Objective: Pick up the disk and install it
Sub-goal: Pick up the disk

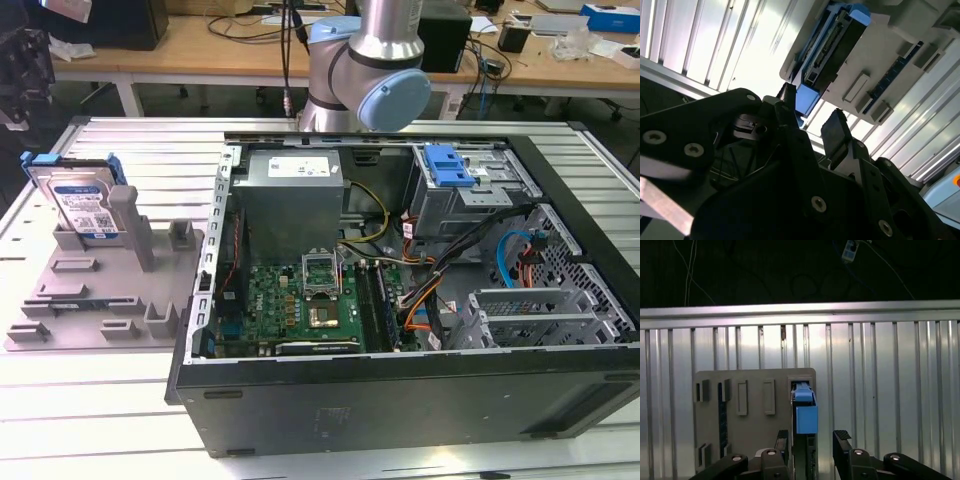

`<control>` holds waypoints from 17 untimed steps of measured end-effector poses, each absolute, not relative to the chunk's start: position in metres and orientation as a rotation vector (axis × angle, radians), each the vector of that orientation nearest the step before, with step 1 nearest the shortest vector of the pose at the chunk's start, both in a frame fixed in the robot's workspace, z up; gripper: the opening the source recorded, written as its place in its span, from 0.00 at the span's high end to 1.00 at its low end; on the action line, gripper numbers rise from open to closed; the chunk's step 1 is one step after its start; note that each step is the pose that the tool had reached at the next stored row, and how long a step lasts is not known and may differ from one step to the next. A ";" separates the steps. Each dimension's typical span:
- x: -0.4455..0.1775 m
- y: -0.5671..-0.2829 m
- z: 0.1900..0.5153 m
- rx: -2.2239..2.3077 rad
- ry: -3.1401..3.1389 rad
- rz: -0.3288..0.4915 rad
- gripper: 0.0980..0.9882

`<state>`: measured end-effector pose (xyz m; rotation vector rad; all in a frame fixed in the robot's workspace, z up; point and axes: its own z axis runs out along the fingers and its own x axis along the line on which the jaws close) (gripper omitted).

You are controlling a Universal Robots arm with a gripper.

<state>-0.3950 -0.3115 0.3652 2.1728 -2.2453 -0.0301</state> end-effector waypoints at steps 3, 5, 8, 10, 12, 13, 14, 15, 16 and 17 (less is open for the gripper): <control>-0.395 -0.312 0.363 2.169 -2.249 -0.030 0.57; -0.396 -0.311 0.361 2.168 -2.250 -0.030 0.57; -0.396 -0.311 0.359 2.167 -2.251 -0.030 0.57; -0.396 -0.311 0.358 2.166 -2.252 -0.030 0.57; -0.396 -0.311 0.356 2.165 -2.253 -0.030 0.57; -0.396 -0.311 0.356 2.165 -2.253 -0.030 0.57; -0.396 -0.311 0.355 2.165 -2.253 -0.030 0.57; -0.396 -0.311 0.354 2.164 -2.254 -0.030 0.57; -0.396 -0.311 0.353 2.163 -2.254 -0.030 0.57; -0.397 -0.312 0.352 2.163 -2.255 -0.030 0.57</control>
